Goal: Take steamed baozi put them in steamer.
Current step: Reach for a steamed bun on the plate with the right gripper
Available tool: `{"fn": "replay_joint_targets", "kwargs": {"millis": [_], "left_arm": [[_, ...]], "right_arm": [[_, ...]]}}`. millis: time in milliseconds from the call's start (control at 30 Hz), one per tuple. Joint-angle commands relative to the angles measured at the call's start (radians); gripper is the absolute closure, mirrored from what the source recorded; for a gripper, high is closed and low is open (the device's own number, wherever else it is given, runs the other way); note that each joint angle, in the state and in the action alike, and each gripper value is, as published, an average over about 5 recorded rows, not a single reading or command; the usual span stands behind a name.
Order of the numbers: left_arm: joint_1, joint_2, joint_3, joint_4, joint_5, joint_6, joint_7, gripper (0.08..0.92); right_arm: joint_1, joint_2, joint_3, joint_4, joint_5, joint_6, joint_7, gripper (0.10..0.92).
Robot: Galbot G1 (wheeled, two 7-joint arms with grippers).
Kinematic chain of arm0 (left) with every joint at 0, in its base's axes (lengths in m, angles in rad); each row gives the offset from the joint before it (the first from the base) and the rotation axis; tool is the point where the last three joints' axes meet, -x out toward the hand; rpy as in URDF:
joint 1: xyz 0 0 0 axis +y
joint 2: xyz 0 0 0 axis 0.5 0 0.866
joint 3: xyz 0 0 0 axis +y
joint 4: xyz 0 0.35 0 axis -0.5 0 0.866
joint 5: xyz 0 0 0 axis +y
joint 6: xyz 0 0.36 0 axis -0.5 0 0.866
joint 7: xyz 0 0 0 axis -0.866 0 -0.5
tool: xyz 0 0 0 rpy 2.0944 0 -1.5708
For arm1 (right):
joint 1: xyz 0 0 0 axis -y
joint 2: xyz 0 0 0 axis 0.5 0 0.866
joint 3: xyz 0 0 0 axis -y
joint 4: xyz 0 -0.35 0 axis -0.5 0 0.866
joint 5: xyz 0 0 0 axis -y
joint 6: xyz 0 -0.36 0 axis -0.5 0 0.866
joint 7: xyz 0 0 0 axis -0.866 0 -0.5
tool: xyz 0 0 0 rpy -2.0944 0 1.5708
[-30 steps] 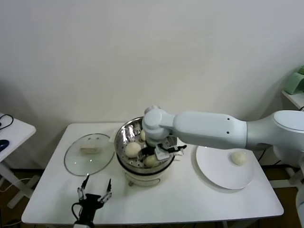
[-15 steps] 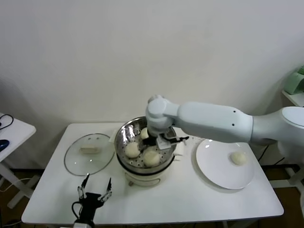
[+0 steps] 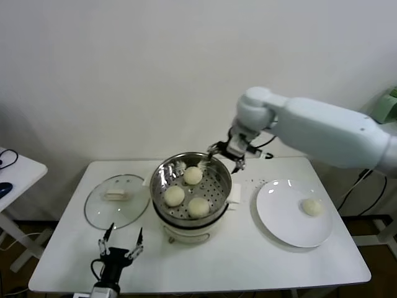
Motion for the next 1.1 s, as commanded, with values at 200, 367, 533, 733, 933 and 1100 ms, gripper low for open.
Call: {"fn": "replay_joint_targets", "kwargs": {"millis": [200, 367, 533, 733, 933, 1100], "left_arm": [[-0.014, 0.022, 0.016, -0.004, -0.059, -0.034, 0.040, 0.177], [-0.004, 0.020, 0.022, -0.021, -0.059, -0.019, 0.045, 0.177], [0.002, 0.015, 0.020, -0.031, -0.056, -0.015, 0.045, 0.177], [0.014, 0.012, 0.007, -0.028, -0.054, -0.018, 0.044, 0.177], [0.008, 0.009, 0.002, -0.017, -0.051, -0.013, 0.042, 0.177], [-0.003, 0.003, 0.006, -0.010, -0.046, -0.009, 0.041, 0.177]], "right_arm": [[0.020, -0.483, -0.172, -0.102, 0.304, -0.277, 0.014, 0.203], [-0.255, -0.534, 0.051, -0.162, 0.096, -0.229, 0.013, 0.203], [-0.505, -0.511, 0.258, -0.241, -0.060, -0.185, 0.019, 0.203], [-0.626, -0.432, 0.394, -0.365, -0.204, -0.121, 0.023, 0.203], [-0.654, -0.338, 0.417, -0.457, -0.226, -0.116, 0.035, 0.203], [-0.646, -0.249, 0.411, -0.531, -0.228, -0.114, 0.047, 0.203]]}}
